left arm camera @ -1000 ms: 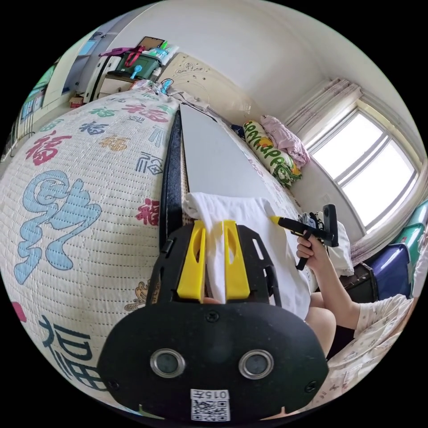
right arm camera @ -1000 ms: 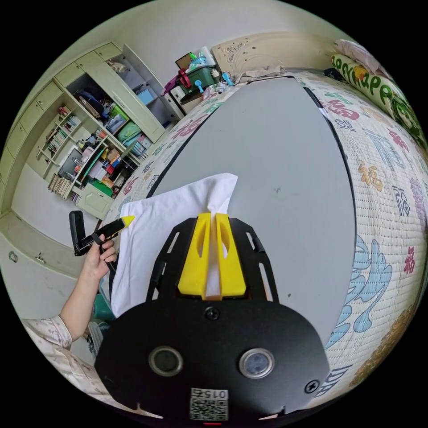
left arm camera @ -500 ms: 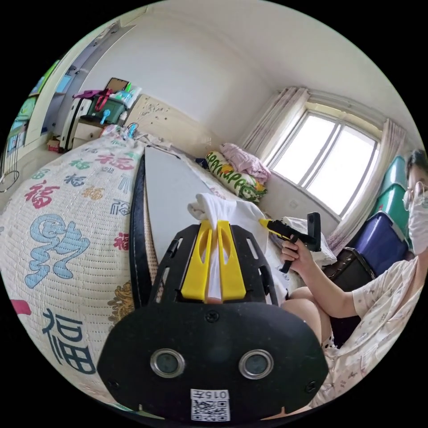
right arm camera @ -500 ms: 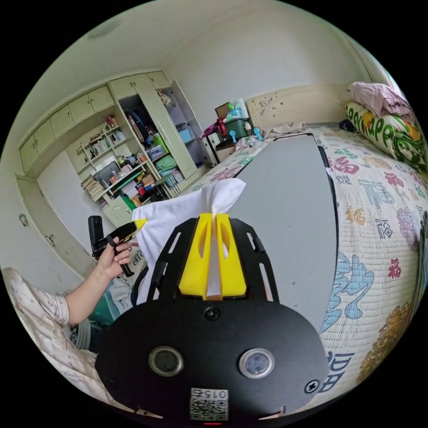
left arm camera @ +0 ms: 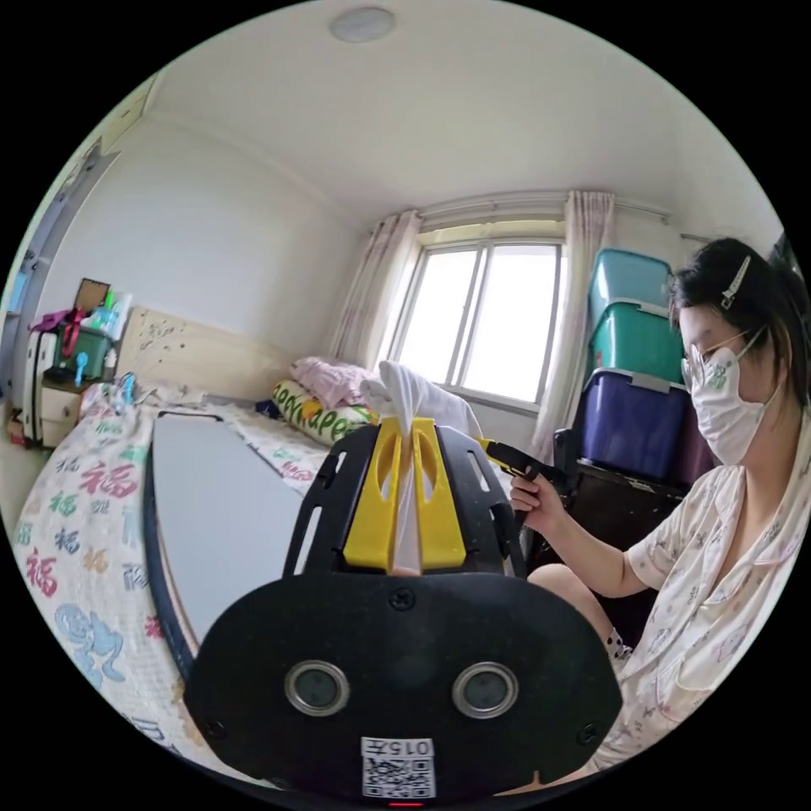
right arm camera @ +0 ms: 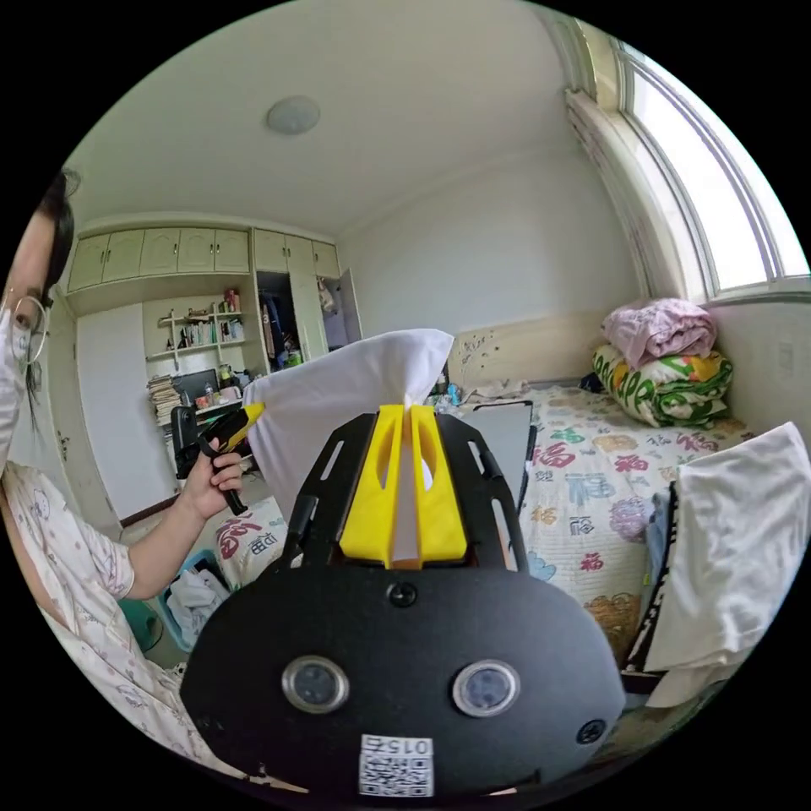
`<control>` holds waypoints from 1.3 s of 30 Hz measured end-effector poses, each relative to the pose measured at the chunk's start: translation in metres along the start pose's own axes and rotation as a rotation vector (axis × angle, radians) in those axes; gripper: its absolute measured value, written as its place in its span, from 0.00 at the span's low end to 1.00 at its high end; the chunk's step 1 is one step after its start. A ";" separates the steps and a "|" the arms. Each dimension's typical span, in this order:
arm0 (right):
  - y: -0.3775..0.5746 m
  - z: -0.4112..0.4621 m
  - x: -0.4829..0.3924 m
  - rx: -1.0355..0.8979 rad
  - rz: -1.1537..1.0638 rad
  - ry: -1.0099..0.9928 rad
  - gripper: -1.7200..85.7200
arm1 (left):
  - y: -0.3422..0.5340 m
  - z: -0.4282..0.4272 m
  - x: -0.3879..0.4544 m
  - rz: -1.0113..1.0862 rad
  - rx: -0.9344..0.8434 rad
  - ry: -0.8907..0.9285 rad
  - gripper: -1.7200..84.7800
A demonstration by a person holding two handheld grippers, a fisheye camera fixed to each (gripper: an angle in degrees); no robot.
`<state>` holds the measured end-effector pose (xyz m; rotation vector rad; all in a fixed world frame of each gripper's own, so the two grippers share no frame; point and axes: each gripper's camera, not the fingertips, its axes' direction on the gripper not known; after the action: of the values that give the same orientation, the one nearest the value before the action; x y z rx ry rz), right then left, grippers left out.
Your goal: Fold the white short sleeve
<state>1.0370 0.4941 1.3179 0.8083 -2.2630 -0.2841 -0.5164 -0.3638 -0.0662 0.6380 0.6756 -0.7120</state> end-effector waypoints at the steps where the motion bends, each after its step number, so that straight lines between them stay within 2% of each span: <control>1: -0.007 -0.023 -0.008 0.029 -0.014 0.043 0.02 | -0.020 0.019 0.014 0.019 0.006 0.036 0.02; 4: -0.024 -0.078 -0.023 0.101 -0.060 0.166 0.02 | -0.054 0.064 0.040 0.046 0.019 0.112 0.02; 10: -0.049 -0.153 -0.026 0.189 -0.152 0.480 0.02 | -0.117 0.234 0.101 0.046 0.026 0.327 0.02; 14: -0.058 -0.155 0.000 0.189 -0.202 0.718 0.02 | -0.137 0.337 0.128 0.004 0.007 0.411 0.02; 18: -0.065 -0.121 0.057 0.156 -0.194 0.907 0.02 | -0.144 0.457 0.140 -0.147 -0.004 0.478 0.02; 20: -0.073 -0.069 0.112 0.088 -0.236 1.070 0.02 | -0.147 0.514 0.142 -0.197 -0.039 0.452 0.02; 22: -0.079 -0.018 0.181 0.006 -0.237 1.142 0.03 | -0.146 0.575 0.145 -0.172 -0.095 0.348 0.02; 23: -0.076 0.021 0.246 -0.078 -0.210 1.161 0.02 | -0.140 0.618 0.149 -0.116 -0.158 0.231 0.02; 24: -0.071 0.041 0.280 -0.138 -0.186 1.157 0.02 | -0.125 0.657 0.143 -0.130 -0.251 0.095 0.02; 25: -0.053 0.078 0.349 -0.285 -0.101 1.157 0.02 | -0.107 0.684 0.132 -0.189 -0.333 -0.001 0.02; 26: -0.027 0.111 0.414 -0.441 0.023 1.169 0.02 | -0.098 0.691 0.126 -0.210 -0.353 -0.020 0.02; 28: 0.028 0.148 0.479 -0.591 0.107 1.198 0.01 | -0.077 0.684 0.113 -0.247 -0.331 0.016 0.01; 31: 0.081 0.188 0.492 -0.557 -0.069 1.397 0.01 | -0.059 0.627 0.098 -0.133 -0.351 0.046 0.01; 34: 0.112 0.233 0.514 -0.625 -0.212 1.567 0.01 | -0.049 0.566 0.079 -0.131 -0.343 0.049 0.01; 36: 0.119 0.241 0.522 -0.621 -0.229 1.583 0.01 | -0.046 0.495 0.075 -0.097 -0.338 0.064 0.01; 39: 0.130 0.241 0.537 -0.600 -0.232 1.585 0.01 | -0.039 0.389 0.088 -0.028 -0.323 -0.043 0.02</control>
<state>0.5124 0.2533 1.4909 0.5721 -0.5473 -0.2500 -0.3672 -0.6978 0.0972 0.3169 0.7419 -0.6234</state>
